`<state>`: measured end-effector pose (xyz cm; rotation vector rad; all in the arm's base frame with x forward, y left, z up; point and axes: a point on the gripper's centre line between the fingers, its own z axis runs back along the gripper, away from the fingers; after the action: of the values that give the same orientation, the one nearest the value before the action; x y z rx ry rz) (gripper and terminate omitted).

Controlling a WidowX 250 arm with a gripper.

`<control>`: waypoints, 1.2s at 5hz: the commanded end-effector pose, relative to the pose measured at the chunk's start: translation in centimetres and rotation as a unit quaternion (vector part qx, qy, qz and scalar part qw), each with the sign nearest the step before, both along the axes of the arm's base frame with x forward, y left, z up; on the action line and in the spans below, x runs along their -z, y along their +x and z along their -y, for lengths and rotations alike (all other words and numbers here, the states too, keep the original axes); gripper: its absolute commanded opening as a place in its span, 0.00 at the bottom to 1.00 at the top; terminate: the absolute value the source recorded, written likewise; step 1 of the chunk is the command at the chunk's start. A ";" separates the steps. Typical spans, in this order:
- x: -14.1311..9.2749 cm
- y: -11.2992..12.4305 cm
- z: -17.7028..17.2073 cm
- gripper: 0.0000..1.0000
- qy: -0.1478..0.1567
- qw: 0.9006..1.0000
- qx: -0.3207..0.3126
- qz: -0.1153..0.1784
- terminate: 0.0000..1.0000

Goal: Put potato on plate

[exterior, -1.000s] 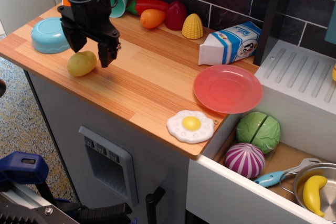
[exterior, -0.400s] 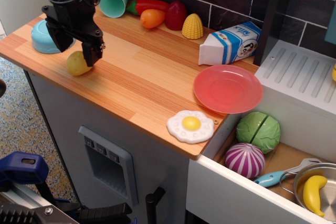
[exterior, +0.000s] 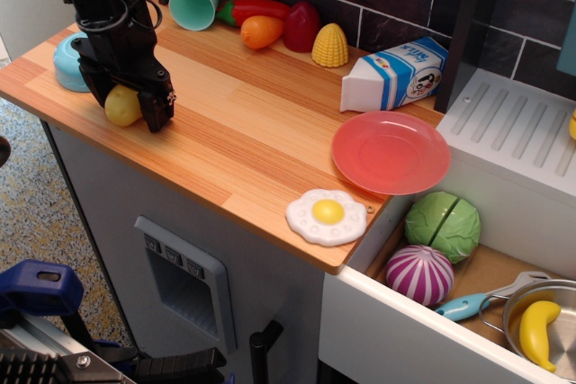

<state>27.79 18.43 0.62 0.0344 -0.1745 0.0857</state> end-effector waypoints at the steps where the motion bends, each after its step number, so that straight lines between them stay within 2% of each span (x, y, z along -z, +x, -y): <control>1: -1.0 0.5 0.2 0.00 0.012 1.000 -0.013 0.018 0.00; 2: -2.8 1.6 1.9 0.00 0.015 1.000 -0.006 0.005 0.00; 3: -7.2 4.0 6.1 0.00 0.042 0.999 0.022 0.012 0.00; 4: -10.0 6.4 11.3 0.00 0.047 0.996 0.061 0.044 0.00; 5: -8.8 5.9 16.2 0.00 0.060 0.993 0.085 0.060 0.00; 6: -7.0 5.3 18.6 0.00 0.066 0.988 0.126 0.063 0.00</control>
<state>32.16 -1.01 5.56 0.1066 -0.2671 -0.2280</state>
